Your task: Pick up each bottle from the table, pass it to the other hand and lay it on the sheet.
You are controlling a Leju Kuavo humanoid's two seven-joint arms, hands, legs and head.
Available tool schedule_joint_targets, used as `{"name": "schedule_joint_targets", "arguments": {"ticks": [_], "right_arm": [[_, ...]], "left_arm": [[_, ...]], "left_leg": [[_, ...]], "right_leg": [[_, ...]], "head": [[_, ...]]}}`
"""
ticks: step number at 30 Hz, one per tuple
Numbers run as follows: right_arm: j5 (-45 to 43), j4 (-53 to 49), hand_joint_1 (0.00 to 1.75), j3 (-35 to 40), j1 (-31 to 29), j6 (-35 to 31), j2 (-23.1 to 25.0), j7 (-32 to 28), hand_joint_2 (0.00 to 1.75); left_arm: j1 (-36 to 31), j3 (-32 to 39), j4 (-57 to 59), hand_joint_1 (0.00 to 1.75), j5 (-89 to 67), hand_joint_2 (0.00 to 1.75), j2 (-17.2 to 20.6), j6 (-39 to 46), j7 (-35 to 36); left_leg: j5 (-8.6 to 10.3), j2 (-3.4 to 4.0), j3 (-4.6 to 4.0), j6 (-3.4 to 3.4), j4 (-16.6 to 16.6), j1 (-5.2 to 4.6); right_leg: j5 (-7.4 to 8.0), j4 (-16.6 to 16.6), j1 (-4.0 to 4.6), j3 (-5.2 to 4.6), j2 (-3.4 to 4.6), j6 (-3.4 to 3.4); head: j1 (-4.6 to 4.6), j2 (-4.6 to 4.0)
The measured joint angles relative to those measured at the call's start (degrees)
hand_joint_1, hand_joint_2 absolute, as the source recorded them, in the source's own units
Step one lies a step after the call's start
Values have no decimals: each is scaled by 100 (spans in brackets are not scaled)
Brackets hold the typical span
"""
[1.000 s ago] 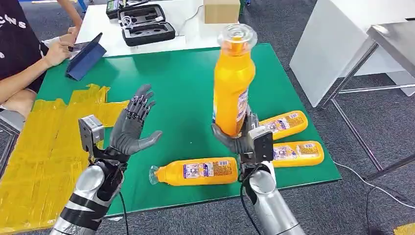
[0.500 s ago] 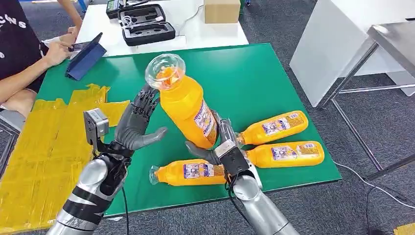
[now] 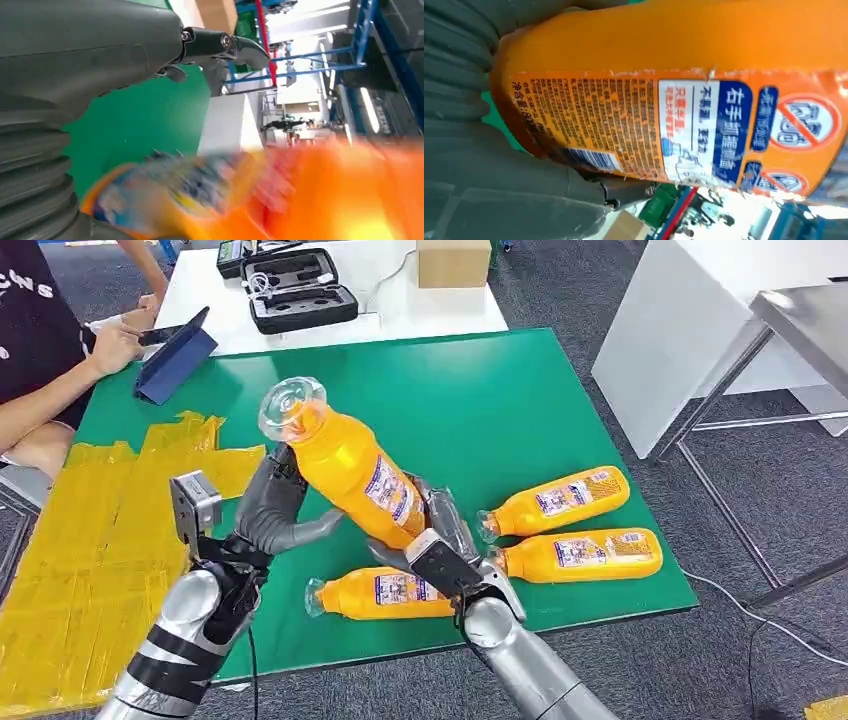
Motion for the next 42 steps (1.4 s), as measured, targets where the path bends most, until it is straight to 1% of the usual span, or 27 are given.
{"name": "schedule_joint_targets", "arguments": {"ticks": [4,13,20,26,34,42], "right_arm": [[-114,204,175,-22,-29,-118,0,50,175],[-564,232,175,-549,2,-310,-4,57,175],[-532,230,175,-726,10,-321,24,55,175],[-244,232,175,-717,11,-363,72,-35,175],[819,169,175,-231,36,-761,92,-127,175],[915,138,175,109,65,-780,103,-135,175]], "left_arm": [[190,-127,-333,0,-366,175,33,48,-193],[400,-162,-602,0,-442,175,98,55,-201],[405,-173,-617,0,-486,175,109,44,-190],[403,-184,-617,0,-486,175,109,11,-171],[351,-168,-569,0,-247,175,109,-63,-57],[296,-162,-468,0,-195,175,109,-76,-37]], "left_leg": [[0,-1,-2,0,0,-1],[0,-1,-1,1,0,0],[1,0,1,1,0,0],[0,0,0,0,0,0],[0,1,1,0,0,0],[0,0,0,0,0,0]], "right_leg": [[-1,-1,-1,-1,-2,0],[0,-1,0,-1,-1,0],[1,0,0,-1,0,0],[0,0,0,-2,1,-1],[1,-1,0,-2,1,0],[0,0,0,-3,1,-1]], "head": [[-4,0],[-2,0],[-4,0],[-4,0],[-4,0],[-4,0]]}}
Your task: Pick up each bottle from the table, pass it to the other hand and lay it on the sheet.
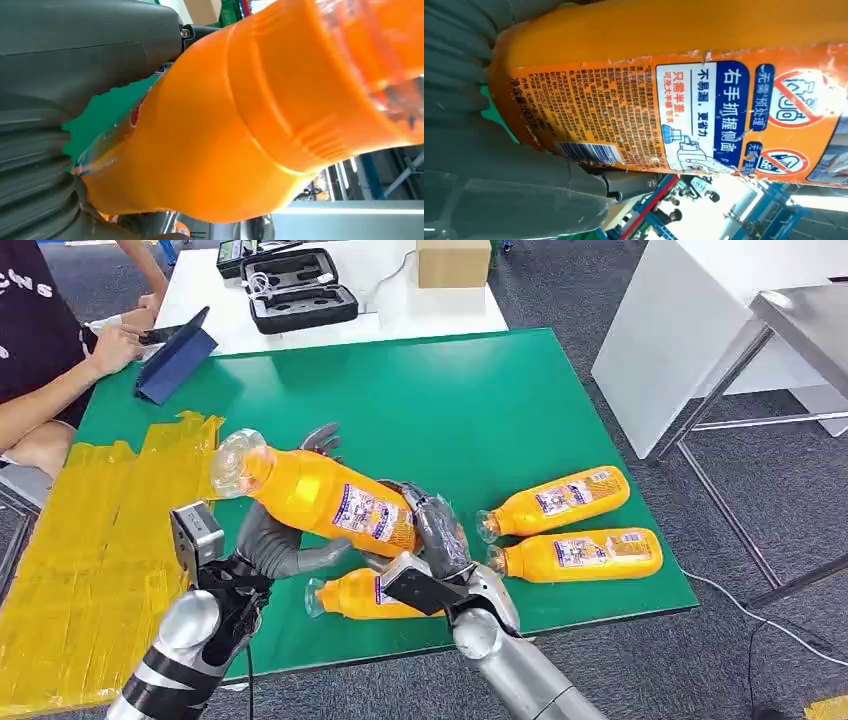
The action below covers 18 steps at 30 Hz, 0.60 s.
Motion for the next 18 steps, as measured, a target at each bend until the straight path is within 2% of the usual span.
{"name": "schedule_joint_targets", "arguments": {"ticks": [9,10,11,12,18], "right_arm": [[394,-4,175,238,-4,-142,-22,15,175],[429,-4,175,275,-7,-160,-28,24,175],[455,-4,175,293,-18,-162,-33,41,175],[459,-4,175,310,-27,-166,-37,65,175],[368,-2,175,402,-95,-206,-81,197,175]], "left_arm": [[-115,94,168,0,459,175,0,-120,92],[-127,118,203,12,520,175,0,-120,98],[-134,144,232,108,568,175,0,-118,98],[-133,177,254,175,623,175,0,-107,98],[-80,310,286,175,785,175,-50,79,31]], "left_leg": [[0,0,0,0,0,0],[0,0,1,0,0,0],[0,0,1,0,0,0],[0,0,1,0,0,1],[0,0,0,0,0,0]], "right_leg": [[0,0,1,0,0,0],[0,0,1,1,0,0],[0,0,1,0,0,0],[0,0,1,0,1,0],[0,0,0,0,0,0]], "head": [[2,0],[2,0],[2,0],[2,0],[2,0]]}}
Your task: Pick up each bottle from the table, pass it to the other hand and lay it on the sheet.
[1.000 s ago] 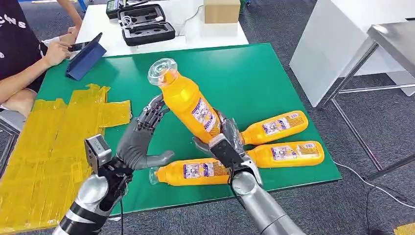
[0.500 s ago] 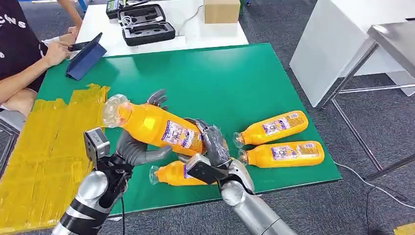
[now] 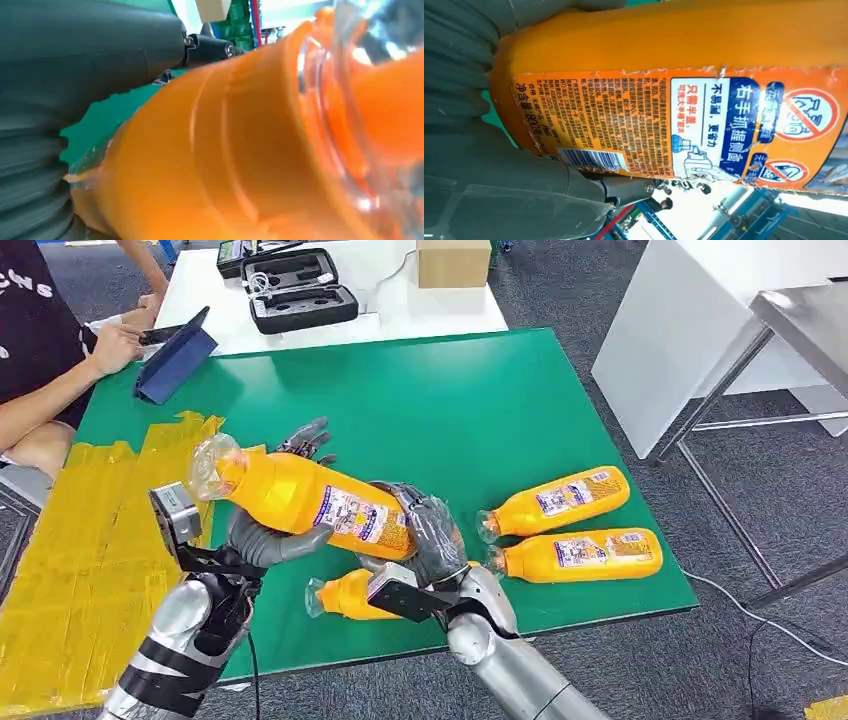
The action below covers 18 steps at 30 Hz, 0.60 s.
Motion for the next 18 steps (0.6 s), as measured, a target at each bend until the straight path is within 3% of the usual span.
{"name": "schedule_joint_targets", "arguments": {"ticks": [13,14,18], "right_arm": [[-158,-4,169,20,-4,0,-22,15,175],[-175,-15,7,18,-3,-9,-24,15,175],[-407,-81,0,-15,14,20,-42,17,175]], "left_arm": [[62,76,-4,175,33,175,-52,173,-31],[63,79,-4,175,33,175,-52,179,-31],[56,116,-9,175,-224,175,-50,357,-149]], "left_leg": [[0,0,1,0,0,0],[0,0,0,0,0,0],[0,0,0,0,0,0]], "right_leg": [[0,0,1,0,0,0],[0,0,1,0,0,0],[0,0,0,-1,0,0]], "head": [[-2,0],[0,0],[0,0]]}}
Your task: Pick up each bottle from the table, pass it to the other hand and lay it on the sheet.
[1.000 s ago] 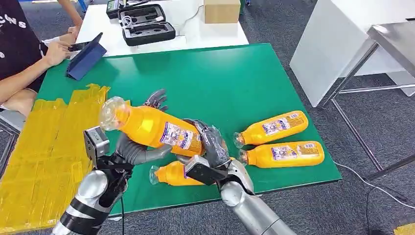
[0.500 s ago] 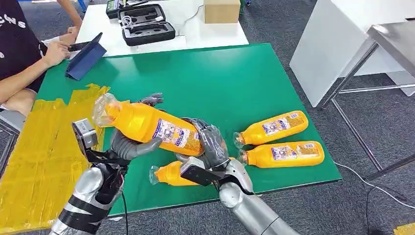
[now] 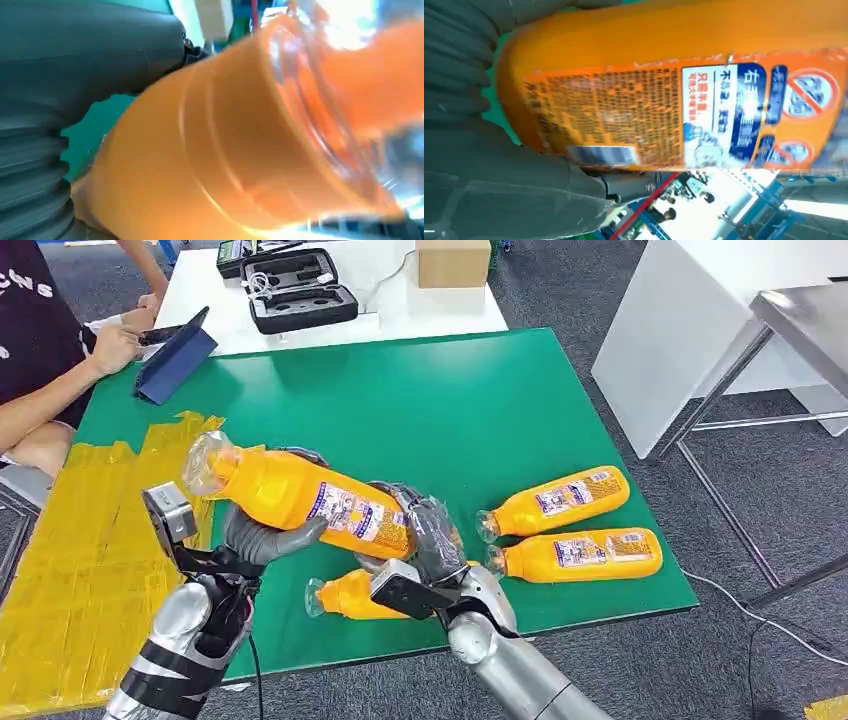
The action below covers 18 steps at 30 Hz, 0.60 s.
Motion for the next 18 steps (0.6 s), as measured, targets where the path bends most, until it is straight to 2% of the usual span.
{"name": "schedule_joint_targets", "arguments": {"ticks": [3,6,8,10,13,15,18], "right_arm": [[-354,-212,0,-98,59,157,-42,-13,175],[-533,-519,0,-184,181,324,-94,-4,175],[-765,-1192,0,-407,422,527,-175,37,175],[-804,-1721,0,-632,569,572,-230,42,175],[-756,-2457,0,-901,828,572,-341,15,175],[-734,-2757,0,-988,940,566,-393,-4,175],[-548,-3091,0,-1073,1070,474,-446,-77,175]], "left_arm": [[-48,4,-9,175,-1086,175,28,581,-369],[-184,70,4,175,-2176,175,160,1266,-404],[-428,204,123,175,-4017,175,295,2347,39],[-683,403,357,175,-6362,175,451,2955,658],[-949,612,748,175,-8617,175,665,3062,1205],[-1050,693,933,175,-8726,175,743,3066,1288],[-1266,675,1229,175,-9599,175,899,2860,1978]], "left_leg": [[0,-1,0,0,0,0],[1,0,0,-1,1,0],[5,-4,-5,1,0,1],[5,0,1,1,0,1],[5,3,1,0,0,2],[5,3,1,0,0,2],[5,1,-1,1,0,1]], "right_leg": [[0,0,0,0,0,0],[1,0,0,-3,0,0],[-1,0,2,-3,-5,-1],[1,1,3,-3,-1,-1],[1,1,2,-3,0,-1],[1,1,1,-4,1,-1],[0,1,0,-3,-2,-2]], "head": [[0,0],[-4,0],[4,0],[0,0],[0,0],[0,0],[2,0]]}}
